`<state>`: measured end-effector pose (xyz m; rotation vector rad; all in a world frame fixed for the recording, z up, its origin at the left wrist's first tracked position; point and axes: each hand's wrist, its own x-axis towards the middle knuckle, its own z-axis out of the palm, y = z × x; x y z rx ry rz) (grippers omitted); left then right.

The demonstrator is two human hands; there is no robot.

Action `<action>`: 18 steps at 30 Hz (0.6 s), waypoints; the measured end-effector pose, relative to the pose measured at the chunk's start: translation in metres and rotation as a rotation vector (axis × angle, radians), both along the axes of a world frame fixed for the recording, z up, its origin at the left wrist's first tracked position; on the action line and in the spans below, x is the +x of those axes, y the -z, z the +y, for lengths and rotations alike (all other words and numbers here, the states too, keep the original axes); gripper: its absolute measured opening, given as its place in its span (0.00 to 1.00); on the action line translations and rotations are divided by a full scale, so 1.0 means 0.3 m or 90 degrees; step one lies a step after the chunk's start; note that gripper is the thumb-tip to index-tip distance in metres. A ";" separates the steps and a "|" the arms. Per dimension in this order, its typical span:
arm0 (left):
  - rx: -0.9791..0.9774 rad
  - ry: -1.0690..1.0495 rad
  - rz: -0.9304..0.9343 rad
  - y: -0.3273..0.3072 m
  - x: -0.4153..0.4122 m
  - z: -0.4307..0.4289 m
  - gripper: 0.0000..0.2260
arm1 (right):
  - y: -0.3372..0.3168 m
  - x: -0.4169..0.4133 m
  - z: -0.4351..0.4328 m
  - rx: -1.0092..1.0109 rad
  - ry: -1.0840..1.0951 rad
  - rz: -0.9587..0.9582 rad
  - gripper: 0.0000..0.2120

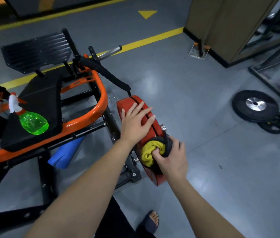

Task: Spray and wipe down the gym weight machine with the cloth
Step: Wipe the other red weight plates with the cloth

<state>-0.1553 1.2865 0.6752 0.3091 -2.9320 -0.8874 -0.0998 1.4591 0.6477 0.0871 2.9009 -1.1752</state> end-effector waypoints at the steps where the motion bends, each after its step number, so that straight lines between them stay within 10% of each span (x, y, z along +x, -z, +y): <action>1: -0.013 -0.033 0.029 0.009 0.003 0.020 0.24 | 0.004 0.002 0.011 0.011 -0.007 -0.011 0.35; 18: 0.209 -0.012 -0.092 0.013 -0.229 -0.238 0.24 | -0.078 -0.233 -0.270 0.089 0.055 0.094 0.27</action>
